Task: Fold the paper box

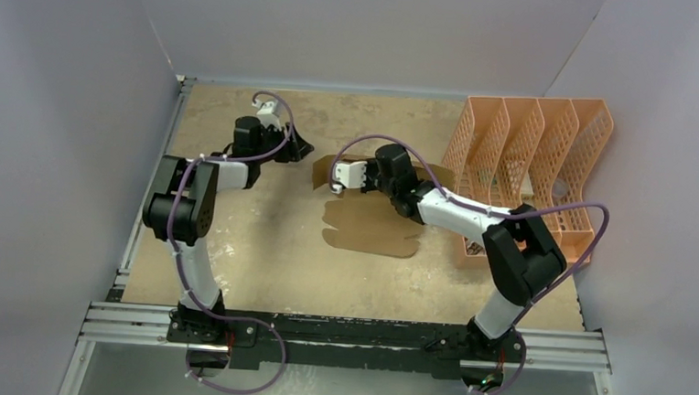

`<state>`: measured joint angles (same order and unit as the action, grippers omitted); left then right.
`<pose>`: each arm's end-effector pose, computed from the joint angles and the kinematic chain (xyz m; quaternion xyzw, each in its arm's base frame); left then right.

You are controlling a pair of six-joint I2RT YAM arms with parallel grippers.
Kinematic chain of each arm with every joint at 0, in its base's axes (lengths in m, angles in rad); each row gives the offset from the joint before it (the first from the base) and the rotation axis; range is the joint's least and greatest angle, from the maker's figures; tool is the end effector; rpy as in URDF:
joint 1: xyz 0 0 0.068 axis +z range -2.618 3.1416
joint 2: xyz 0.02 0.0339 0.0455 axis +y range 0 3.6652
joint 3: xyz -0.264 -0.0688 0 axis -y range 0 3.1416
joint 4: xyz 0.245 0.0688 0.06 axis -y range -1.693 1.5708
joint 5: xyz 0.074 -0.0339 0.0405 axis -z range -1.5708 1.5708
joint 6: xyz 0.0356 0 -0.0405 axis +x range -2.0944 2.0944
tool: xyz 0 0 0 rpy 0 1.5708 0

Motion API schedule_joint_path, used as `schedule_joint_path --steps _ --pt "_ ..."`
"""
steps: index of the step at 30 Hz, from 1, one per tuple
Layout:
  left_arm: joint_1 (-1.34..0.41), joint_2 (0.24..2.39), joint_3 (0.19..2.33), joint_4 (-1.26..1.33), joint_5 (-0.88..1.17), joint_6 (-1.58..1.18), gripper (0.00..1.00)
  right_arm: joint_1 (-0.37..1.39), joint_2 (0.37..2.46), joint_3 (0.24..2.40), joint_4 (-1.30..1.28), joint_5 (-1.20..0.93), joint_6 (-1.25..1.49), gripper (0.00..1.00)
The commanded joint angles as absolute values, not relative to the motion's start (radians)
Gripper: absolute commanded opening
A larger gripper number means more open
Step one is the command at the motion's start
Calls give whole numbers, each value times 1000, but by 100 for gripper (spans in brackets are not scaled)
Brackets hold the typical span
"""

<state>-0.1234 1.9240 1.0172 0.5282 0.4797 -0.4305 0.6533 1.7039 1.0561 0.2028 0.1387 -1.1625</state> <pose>0.4025 -0.0665 0.1662 0.0089 0.8148 -0.3382 0.4708 0.3089 0.2302 0.2281 -0.6422 0.5483 -0.1908 0.5004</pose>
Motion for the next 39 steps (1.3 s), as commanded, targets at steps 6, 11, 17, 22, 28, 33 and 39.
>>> schedule_joint_path --steps 6,11,17,22,28,33,39 --pt "-234 1868 872 713 483 -466 55 736 1616 901 556 233 -1352 0" --pt "-264 1808 789 719 438 -429 55 772 1603 837 616 275 -1360 0" --pt "-313 1761 725 730 402 -407 54 823 1611 747 748 339 -1378 0" --pt "-334 1705 658 748 390 -398 54 851 1612 676 821 366 -1375 0" --pt "-373 1635 572 756 358 -384 54 877 1611 627 870 384 -1389 0" --pt "-413 1539 470 788 305 -394 54 907 1621 558 1022 420 -1439 0" --pt "-463 1472 416 820 280 -405 55 943 1611 505 1119 435 -1479 0"
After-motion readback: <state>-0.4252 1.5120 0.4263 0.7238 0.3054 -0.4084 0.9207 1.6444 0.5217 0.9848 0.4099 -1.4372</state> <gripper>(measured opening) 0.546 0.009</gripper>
